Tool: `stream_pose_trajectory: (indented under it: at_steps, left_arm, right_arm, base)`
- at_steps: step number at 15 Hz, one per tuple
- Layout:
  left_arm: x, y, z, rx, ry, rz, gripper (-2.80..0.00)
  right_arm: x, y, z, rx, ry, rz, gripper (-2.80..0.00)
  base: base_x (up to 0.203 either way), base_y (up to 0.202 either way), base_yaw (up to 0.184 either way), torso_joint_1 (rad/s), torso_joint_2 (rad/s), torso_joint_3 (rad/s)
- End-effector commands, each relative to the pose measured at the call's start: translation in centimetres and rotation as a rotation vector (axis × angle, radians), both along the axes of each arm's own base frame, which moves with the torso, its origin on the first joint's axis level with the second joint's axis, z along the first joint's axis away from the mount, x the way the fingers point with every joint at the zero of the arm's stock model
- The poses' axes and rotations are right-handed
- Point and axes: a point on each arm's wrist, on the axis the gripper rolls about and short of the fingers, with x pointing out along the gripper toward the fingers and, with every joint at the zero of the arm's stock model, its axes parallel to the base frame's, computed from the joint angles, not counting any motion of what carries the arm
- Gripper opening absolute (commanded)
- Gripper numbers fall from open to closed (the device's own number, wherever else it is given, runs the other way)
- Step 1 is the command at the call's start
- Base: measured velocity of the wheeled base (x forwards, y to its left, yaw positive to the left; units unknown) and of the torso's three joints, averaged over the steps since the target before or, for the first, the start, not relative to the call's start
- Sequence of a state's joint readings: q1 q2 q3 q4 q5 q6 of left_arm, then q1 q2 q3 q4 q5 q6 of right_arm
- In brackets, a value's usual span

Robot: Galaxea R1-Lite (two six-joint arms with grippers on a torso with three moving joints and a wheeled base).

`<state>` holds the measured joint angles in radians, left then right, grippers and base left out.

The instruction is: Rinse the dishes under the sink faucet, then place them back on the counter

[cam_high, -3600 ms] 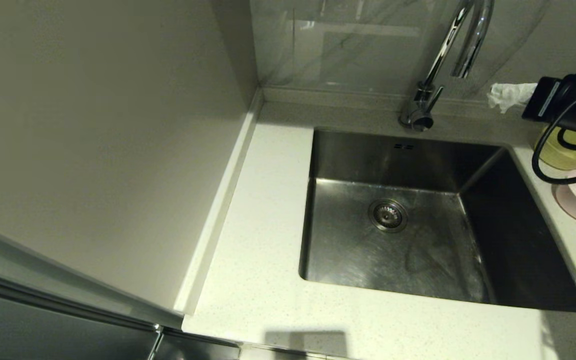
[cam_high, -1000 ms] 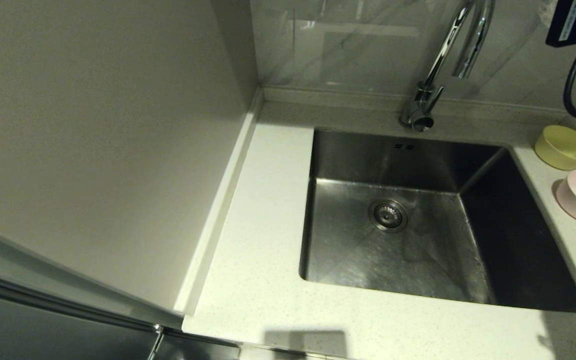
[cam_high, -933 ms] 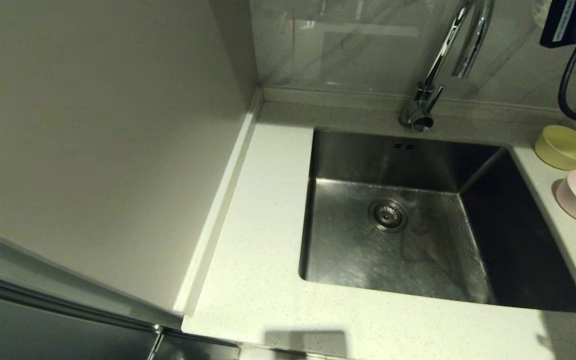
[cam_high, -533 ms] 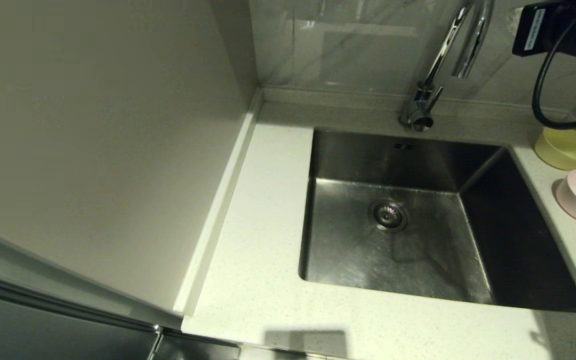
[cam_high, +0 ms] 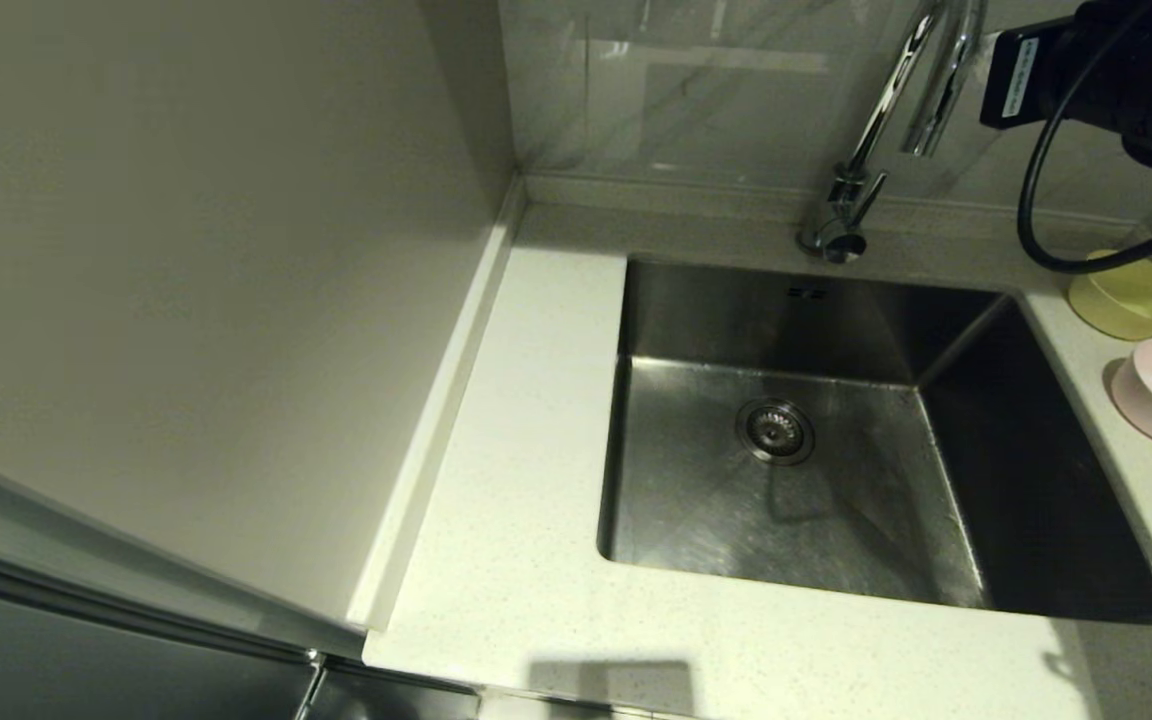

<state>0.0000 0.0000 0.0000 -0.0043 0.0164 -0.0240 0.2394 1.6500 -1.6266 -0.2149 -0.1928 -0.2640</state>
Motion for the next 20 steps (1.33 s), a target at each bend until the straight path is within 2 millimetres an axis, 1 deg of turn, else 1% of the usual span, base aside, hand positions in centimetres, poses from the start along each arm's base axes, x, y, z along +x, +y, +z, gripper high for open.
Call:
stream_pose_trajectory:
  at_steps: [1, 3, 8, 10, 12, 13, 15, 16, 18, 19, 20]
  left_arm:
    - [0.0, 0.0, 0.0, -0.001, -0.002, 0.000, -2.80]
    - [0.0, 0.0, 0.0, -0.001, -0.002, 0.000, -2.80]
    - [0.0, 0.0, 0.0, -0.001, -0.002, 0.000, -2.80]
    - [0.0, 0.0, 0.0, -0.001, -0.002, 0.000, -2.80]
    - [0.0, 0.0, 0.0, -0.001, -0.002, 0.000, -2.80]
    - [0.0, 0.0, 0.0, -0.001, -0.002, 0.000, -2.80]
    - [0.0, 0.0, 0.0, -0.001, -0.002, 0.000, -2.80]
    - [0.0, 0.0, 0.0, -0.001, -0.002, 0.000, -2.80]
    - [0.0, 0.0, 0.0, -0.001, -0.002, 0.000, -2.80]
    - [0.0, 0.0, 0.0, -0.001, -0.002, 0.000, -2.80]
    - [0.0, 0.0, 0.0, -0.001, -0.002, 0.000, -2.80]
  right_arm:
    - [0.3, 0.7, -0.3, -0.003, 0.007, 0.019, -2.80]
    - [0.0, 1.6, -0.3, 0.002, 0.007, 0.052, -2.80]
    - [-1.5, 5.1, 0.0, 0.053, 0.004, 0.189, -2.80]
    - [-1.6, 5.3, -0.1, 0.054, 0.007, 0.197, -2.80]
    - [-2.0, 5.1, 0.4, 0.056, -0.009, 0.192, -2.80]
    - [-2.6, 4.8, 0.9, 0.064, -0.025, 0.193, -2.80]
    - [-4.6, 3.8, 2.6, 0.097, -0.076, 0.196, -2.80]
    - [-5.6, 2.7, 3.4, 0.109, -0.105, 0.179, -2.80]
    - [-7.3, -0.6, 4.5, 0.104, -0.133, 0.086, -2.80]
    - [-7.9, -2.2, 4.3, 0.089, -0.099, 0.021, -2.80]
    - [-8.9, -4.0, 3.6, 0.074, -0.034, -0.051, -2.80]
  base:
    - [0.000, 0.000, 0.000, 0.000, 0.00, 0.000]
    - [0.000, 0.000, 0.000, 0.000, 0.00, 0.000]
    - [0.000, 0.000, 0.000, 0.000, 0.00, 0.000]
    - [0.000, 0.000, 0.000, 0.000, 0.00, 0.000]
    - [0.000, 0.000, 0.000, 0.000, 0.00, 0.000]
    - [0.000, 0.000, 0.000, 0.000, 0.00, 0.000]
    - [0.000, 0.000, 0.000, 0.000, 0.00, 0.000]
    - [0.000, 0.000, 0.000, 0.000, 0.00, 0.000]
    - [0.000, 0.000, 0.000, 0.000, 0.00, 0.000]
    - [0.000, 0.000, 0.000, 0.000, 0.00, 0.000]
    - [0.000, 0.000, 0.000, 0.000, 0.00, 0.000]
